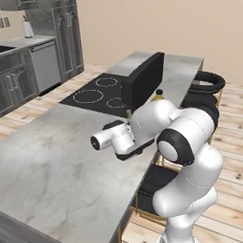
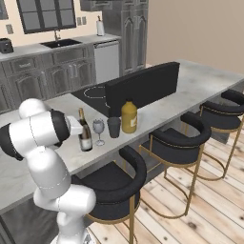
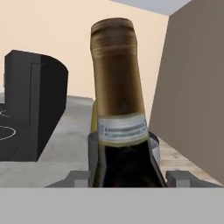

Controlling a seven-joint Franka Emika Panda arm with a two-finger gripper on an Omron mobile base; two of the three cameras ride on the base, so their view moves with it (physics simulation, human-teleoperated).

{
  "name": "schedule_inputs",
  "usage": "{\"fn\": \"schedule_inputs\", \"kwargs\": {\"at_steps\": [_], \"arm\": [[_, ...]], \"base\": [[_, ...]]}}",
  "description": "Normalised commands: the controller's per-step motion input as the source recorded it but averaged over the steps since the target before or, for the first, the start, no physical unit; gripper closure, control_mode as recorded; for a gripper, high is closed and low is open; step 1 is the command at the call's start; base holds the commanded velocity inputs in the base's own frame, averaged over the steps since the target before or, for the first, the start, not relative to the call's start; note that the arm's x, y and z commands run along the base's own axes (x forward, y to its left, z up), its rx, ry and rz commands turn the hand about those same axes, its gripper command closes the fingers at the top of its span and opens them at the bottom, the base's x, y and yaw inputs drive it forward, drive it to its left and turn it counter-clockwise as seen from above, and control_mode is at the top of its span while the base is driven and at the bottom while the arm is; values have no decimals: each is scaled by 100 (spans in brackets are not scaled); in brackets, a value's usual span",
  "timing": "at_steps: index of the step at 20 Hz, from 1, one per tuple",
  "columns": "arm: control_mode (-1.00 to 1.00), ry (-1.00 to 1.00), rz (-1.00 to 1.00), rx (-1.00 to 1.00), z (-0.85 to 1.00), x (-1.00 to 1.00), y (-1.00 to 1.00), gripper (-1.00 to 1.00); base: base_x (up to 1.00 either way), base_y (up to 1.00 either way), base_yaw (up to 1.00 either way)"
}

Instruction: There is a wine glass and glass cup on the dining counter. Place the wine bottle next to the wine glass and the juice bottle next to the glass cup.

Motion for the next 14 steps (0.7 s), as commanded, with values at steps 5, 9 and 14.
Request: {"fn": "schedule_inputs", "kwargs": {"at_steps": [5,9,14], "arm": [[-100,-10,0,0,-13,-3,-5,100],[-100,-18,0,1,-9,0,0,100],[-100,-16,0,6,-9,0,0,100]], "base": [[0,0,0],[0,0,0],[0,0,0]]}}
